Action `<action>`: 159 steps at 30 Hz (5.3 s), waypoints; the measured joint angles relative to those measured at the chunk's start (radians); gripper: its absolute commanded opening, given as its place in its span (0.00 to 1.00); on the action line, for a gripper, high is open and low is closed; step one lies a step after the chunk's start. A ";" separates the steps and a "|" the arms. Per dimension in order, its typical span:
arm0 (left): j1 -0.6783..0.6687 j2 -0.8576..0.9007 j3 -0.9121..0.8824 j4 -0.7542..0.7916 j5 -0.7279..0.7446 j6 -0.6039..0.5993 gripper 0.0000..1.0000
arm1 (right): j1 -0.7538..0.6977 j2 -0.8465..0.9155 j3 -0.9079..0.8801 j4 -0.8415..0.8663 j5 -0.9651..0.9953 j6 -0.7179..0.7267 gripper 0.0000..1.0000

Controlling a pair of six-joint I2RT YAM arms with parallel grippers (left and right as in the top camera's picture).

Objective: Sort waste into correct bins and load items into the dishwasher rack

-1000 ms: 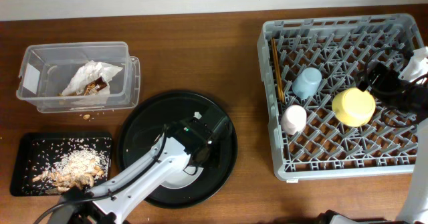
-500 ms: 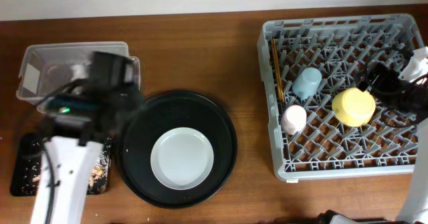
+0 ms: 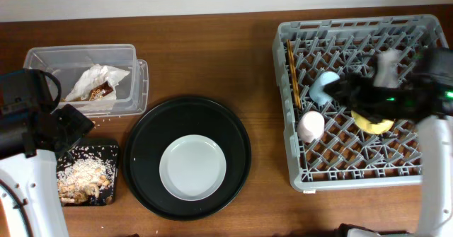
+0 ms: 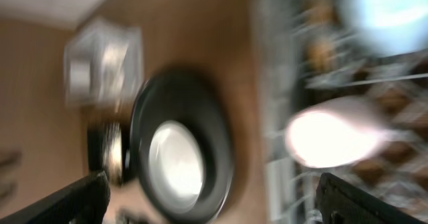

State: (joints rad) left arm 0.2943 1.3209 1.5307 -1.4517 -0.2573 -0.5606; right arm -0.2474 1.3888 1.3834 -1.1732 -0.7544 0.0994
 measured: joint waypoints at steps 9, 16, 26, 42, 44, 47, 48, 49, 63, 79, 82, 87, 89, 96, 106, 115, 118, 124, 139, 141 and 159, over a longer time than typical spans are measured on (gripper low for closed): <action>0.000 0.000 0.000 0.000 0.007 0.000 0.99 | 0.869 0.171 0.000 0.171 0.591 0.375 0.94; 0.000 0.000 0.000 0.000 0.007 0.000 0.99 | 1.005 0.493 0.002 0.335 0.725 0.499 0.98; 0.000 0.000 0.000 0.000 0.007 0.000 0.99 | 1.028 0.527 0.001 0.408 0.731 0.503 0.87; 0.000 0.000 0.000 0.000 0.007 0.000 0.99 | 1.053 0.647 0.001 0.399 0.701 0.561 0.13; 0.000 0.000 0.000 0.000 0.007 0.000 0.99 | 1.053 0.647 0.001 0.393 0.680 0.559 0.04; 0.000 0.000 0.000 0.000 0.007 0.000 0.99 | 1.053 0.646 0.019 0.351 0.651 0.557 0.04; 0.000 0.000 0.000 0.000 0.007 0.000 0.99 | 1.049 0.646 0.031 0.328 0.648 0.557 0.04; 0.000 0.000 0.000 0.000 0.007 0.000 0.99 | 1.043 0.646 0.044 0.299 0.647 0.558 0.04; 0.000 0.000 0.000 0.000 0.007 0.000 0.99 | 0.476 0.379 0.370 0.003 0.872 0.465 0.04; 0.000 0.000 0.000 0.000 0.007 0.000 0.99 | 0.373 0.485 0.370 0.184 1.439 0.450 0.04; 0.000 0.000 0.000 0.000 0.007 0.000 0.99 | 0.436 0.524 0.370 0.203 1.451 0.450 0.04; 0.000 0.000 0.000 0.000 0.007 0.000 0.99 | 0.512 0.531 0.370 0.188 1.513 0.448 0.53; 0.000 0.000 0.000 0.000 0.007 0.000 0.99 | 0.523 0.531 0.370 0.159 1.516 0.447 0.61; 0.000 0.000 0.000 0.000 0.007 0.000 0.99 | 0.569 0.291 0.370 0.088 1.353 0.446 0.64; 0.000 0.000 0.000 0.000 0.007 0.000 0.99 | 0.097 0.365 0.386 0.208 0.828 0.439 0.04; 0.000 0.000 0.000 0.000 0.007 0.000 0.99 | 0.068 0.520 0.384 0.322 0.177 0.266 0.04; 0.000 0.000 0.000 0.000 0.007 0.000 0.99 | 0.068 0.520 0.384 0.312 0.056 0.241 0.04; 0.000 0.000 0.001 -0.002 0.007 0.000 0.99 | 0.077 0.274 0.382 0.106 0.182 0.202 0.04; 0.000 -0.001 0.004 0.000 0.007 0.000 0.99 | 0.304 -0.533 -0.124 -0.196 0.597 0.157 0.99; 0.000 -0.002 0.004 -0.001 0.007 0.000 0.99 | 0.306 -0.554 -0.175 -0.193 0.598 0.162 0.99; 0.000 -0.002 0.004 0.000 0.007 0.000 0.99 | 0.306 -0.194 -0.200 -0.066 0.592 0.160 0.99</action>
State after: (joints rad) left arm 0.2943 1.3193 1.5345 -1.4521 -0.2504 -0.5606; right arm 0.0582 1.1946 1.1831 -1.2388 -0.1623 0.2592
